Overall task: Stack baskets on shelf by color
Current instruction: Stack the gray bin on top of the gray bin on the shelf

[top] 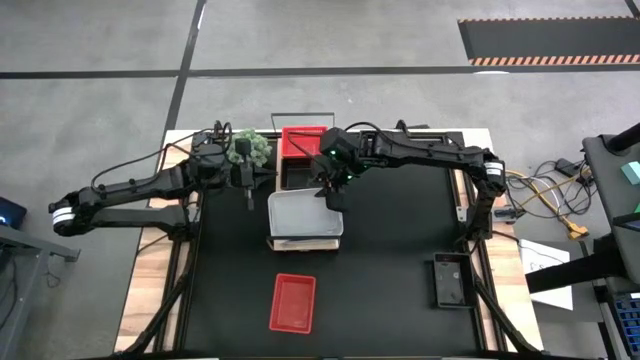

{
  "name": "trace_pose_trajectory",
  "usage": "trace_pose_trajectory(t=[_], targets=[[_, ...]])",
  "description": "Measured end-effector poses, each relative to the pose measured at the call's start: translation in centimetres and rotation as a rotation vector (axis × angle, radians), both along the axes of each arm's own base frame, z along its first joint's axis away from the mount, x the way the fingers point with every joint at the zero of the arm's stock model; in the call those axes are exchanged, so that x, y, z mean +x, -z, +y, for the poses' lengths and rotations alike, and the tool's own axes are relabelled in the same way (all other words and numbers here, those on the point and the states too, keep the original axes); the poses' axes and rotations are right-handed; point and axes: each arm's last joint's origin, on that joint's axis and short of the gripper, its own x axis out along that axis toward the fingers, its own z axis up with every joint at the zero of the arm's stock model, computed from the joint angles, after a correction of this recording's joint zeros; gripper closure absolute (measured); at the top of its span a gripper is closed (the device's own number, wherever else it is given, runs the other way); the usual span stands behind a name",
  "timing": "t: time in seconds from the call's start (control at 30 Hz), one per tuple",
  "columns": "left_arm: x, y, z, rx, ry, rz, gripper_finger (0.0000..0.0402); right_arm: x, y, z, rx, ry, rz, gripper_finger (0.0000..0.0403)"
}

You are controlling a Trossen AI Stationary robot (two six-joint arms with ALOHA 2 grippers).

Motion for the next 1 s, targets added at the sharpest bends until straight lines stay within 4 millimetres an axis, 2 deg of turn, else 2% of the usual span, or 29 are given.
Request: trace_pose_trajectory(t=[0.2,0.5,0.67,1.0], targets=[[0.00,0.00,0.00,0.000,0.000,0.000,0.0402,0.30,0.65,-0.01,0.007,0.011,-0.010,0.0230],[0.00,0.00,0.00,0.001,0.000,0.000,0.0402,0.39,0.66,-0.04,0.032,0.043,-0.015,0.0338],[0.00,0.00,0.00,0.001,0.000,0.000,0.0402,0.41,0.64,-0.04,0.032,0.045,-0.018,0.0384],[0.00,0.00,0.00,0.001,0.000,0.000,0.0402,0.32,0.44,-0.14,0.053,0.071,-0.023,0.0390]])
